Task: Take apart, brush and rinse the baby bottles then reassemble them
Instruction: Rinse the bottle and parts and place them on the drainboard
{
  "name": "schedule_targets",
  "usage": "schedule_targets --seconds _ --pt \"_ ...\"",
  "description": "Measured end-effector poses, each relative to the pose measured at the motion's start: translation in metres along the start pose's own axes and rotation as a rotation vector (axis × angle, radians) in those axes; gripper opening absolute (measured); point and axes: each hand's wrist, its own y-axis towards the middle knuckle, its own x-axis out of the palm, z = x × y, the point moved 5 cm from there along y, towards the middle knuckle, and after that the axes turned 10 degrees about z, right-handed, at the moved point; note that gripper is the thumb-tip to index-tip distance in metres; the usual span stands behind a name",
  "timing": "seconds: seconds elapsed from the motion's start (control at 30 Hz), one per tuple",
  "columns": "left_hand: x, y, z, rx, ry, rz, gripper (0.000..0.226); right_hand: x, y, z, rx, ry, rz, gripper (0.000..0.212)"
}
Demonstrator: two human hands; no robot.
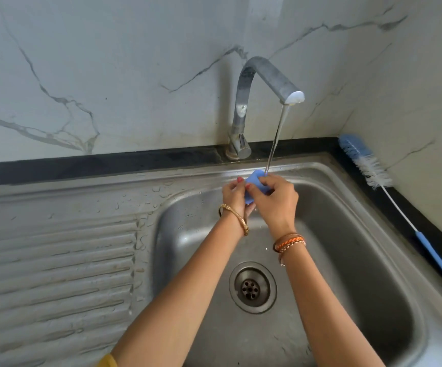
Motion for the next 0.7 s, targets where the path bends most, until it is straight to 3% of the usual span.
schedule_targets --seconds 0.1,0.23,0.27,0.33,0.47,0.57,0.7 --pt "-0.004 -0.006 -0.004 -0.184 -0.022 -0.070 0.023 -0.012 -0.001 -0.004 -0.060 0.029 0.085 0.029" --pt "-0.015 -0.006 -0.009 -0.244 0.006 -0.077 0.035 -0.015 0.003 -0.004 -0.022 0.021 -0.044 0.060" --pt "-0.017 -0.005 -0.010 -0.244 0.019 -0.076 0.039 -0.019 0.005 -0.006 -0.028 0.038 -0.010 0.062" --pt "-0.019 -0.002 -0.010 -0.234 0.056 -0.088 0.049 -0.027 0.010 -0.011 -0.040 0.107 0.097 0.062" --pt "-0.022 -0.004 -0.007 -0.217 0.084 -0.060 0.052 -0.020 0.012 -0.009 -0.048 -0.022 -0.038 0.063" --pt "-0.019 -0.006 -0.002 -0.207 0.107 -0.083 0.053 -0.028 0.006 -0.012 -0.069 0.082 0.147 0.061" --pt "-0.022 -0.004 -0.003 -0.188 0.117 -0.030 0.051 -0.019 -0.002 -0.005 -0.005 0.018 0.060 0.056"
